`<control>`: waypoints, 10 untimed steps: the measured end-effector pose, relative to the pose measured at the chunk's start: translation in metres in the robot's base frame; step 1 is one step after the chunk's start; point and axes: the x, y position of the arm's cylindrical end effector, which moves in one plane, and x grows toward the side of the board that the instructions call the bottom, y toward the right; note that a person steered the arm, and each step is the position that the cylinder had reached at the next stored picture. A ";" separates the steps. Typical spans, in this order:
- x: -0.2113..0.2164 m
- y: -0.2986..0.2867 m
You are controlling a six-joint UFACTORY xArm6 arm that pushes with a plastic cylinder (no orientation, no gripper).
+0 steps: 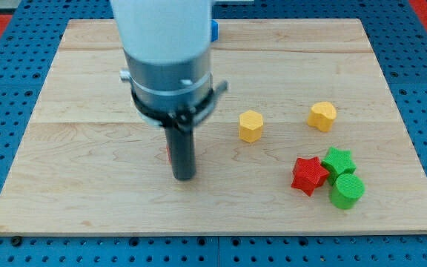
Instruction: Push the red circle slightly to the left side of the board
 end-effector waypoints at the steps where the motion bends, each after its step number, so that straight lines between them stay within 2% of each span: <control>1: -0.031 -0.046; 5: -0.051 -0.169; 6: -0.045 -0.174; 7: -0.009 -0.122; 8: -0.011 -0.036; 9: -0.027 0.012; 10: -0.069 0.021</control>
